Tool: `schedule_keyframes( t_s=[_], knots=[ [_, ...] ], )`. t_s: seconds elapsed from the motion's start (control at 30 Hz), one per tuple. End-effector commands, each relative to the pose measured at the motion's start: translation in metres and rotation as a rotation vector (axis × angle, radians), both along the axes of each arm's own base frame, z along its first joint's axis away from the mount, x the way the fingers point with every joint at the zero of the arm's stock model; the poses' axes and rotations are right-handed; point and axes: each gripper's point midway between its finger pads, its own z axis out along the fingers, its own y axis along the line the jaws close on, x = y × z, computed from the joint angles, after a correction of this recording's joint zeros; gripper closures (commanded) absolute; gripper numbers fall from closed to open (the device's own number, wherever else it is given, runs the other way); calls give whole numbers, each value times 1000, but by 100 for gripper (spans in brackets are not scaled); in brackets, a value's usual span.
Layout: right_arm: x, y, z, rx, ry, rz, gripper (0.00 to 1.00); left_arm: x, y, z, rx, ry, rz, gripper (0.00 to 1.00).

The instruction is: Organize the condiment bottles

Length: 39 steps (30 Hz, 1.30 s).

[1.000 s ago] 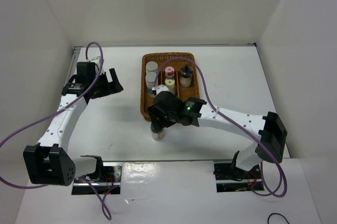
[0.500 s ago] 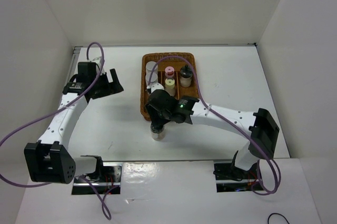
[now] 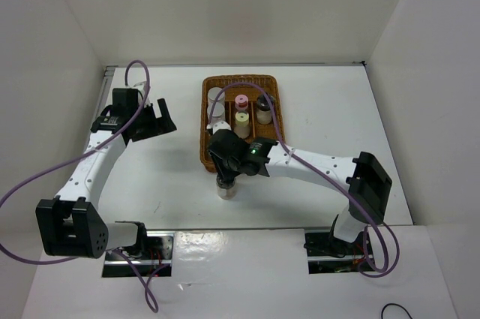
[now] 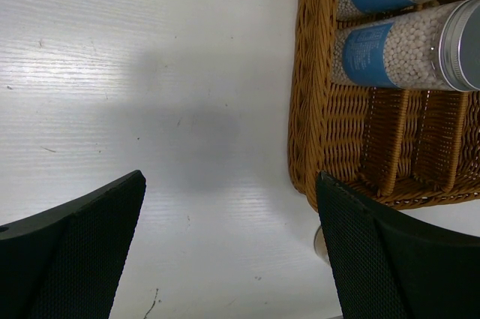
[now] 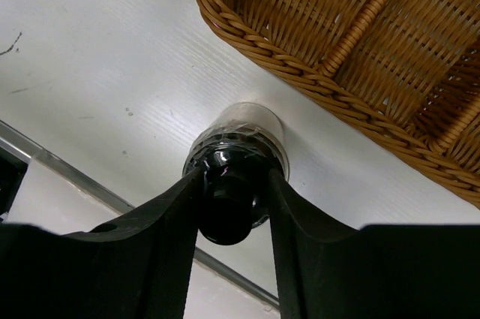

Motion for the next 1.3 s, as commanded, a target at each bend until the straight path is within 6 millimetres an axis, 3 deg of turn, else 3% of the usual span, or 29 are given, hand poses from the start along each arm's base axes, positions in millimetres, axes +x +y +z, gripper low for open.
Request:
schedule_keyframes(
  t_s=[0.0,0.4,0.43,0.5,0.7,0.83,1.0,1.07,1.13,1.27],
  knots=[
    [6,12,13,40,-36,6,56,6,-1,6,-13,-25,-2,0],
    [-5,4,6,2,10,-1,71,4,-1,2,-13,-16,-2,0],
    [-6,4,6,6,14,-8,63,6,-1,3,-13,-25,-2,0],
    [-12,5,9,6,6,-3,57,6,-1,3,-13,-25,-2,0],
    [-14,-1,7,-5,14,-24,56,4,-3,-2,-20,-16,-9,0],
    [-15,-3,4,-9,22,-32,65,4,-3,-2,-20,-16,-9,0],
    [-16,-5,3,-17,26,-32,87,4,-2,-3,-13,-18,-15,0],
    [-15,-5,10,-20,19,-37,96,4,-2,-3,-13,-18,-15,0],
    [-14,-9,13,-36,16,-43,98,4,-2,-3,-13,-18,-15,0],
    [-13,-15,47,13,-24,-55,100,4,-2,-3,-13,-18,-15,0]
  ],
)
